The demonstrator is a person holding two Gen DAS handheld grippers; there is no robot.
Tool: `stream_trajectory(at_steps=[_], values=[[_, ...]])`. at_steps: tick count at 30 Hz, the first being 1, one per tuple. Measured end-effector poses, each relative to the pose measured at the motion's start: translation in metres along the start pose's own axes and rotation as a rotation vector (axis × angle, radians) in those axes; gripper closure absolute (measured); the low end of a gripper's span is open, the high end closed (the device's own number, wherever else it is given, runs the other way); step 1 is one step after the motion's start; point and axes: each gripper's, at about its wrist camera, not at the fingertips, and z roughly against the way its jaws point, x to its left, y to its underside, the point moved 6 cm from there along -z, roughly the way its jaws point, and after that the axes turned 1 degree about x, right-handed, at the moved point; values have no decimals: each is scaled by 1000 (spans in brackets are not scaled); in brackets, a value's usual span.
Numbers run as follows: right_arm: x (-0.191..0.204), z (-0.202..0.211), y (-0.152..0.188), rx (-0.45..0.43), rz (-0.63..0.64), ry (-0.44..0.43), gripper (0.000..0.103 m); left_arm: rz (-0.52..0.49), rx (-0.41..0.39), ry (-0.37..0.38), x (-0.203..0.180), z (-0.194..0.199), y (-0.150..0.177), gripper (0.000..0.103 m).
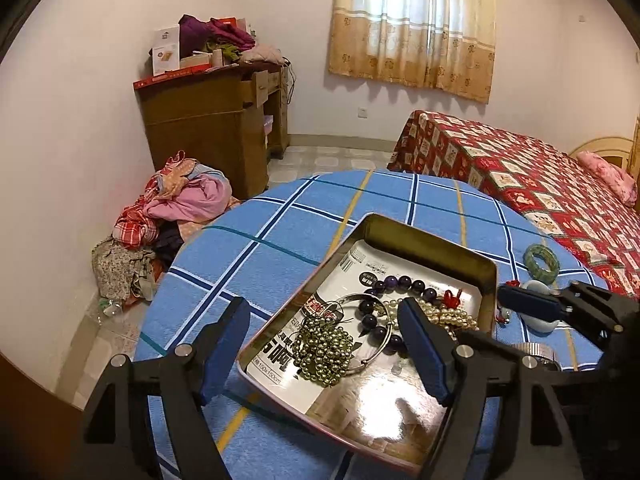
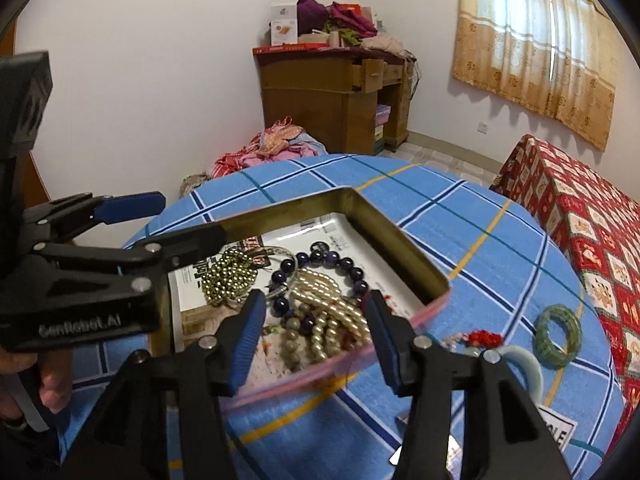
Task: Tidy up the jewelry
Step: 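Open both tools to drop the pearl strand and gold chain into the tin, then move both open tools back to the remaining jewelry beside the card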
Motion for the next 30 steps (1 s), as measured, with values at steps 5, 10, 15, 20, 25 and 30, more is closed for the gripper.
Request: stream_trajectory(at_steps=[5,10,15,20,25,30], values=[[-40,27,17,-13,-74,57,41,7,-6,11,-12,6,0,27],[-91,49,46,7,-171,159,36,-38,-16,40,-41,14,1,27],[-122,55,70,30,-257,211,35,-119,3,68,-81,13,9,27],[-132,55,83,39,-285,227,35,-189,16,85,-113,11,17,27],[-145,57,92,30,-320,236,31,-256,22,109,-144,12,28,27],[-155,63,98,27,-335,288,31,-298,51,139,-168,6,40,27]])
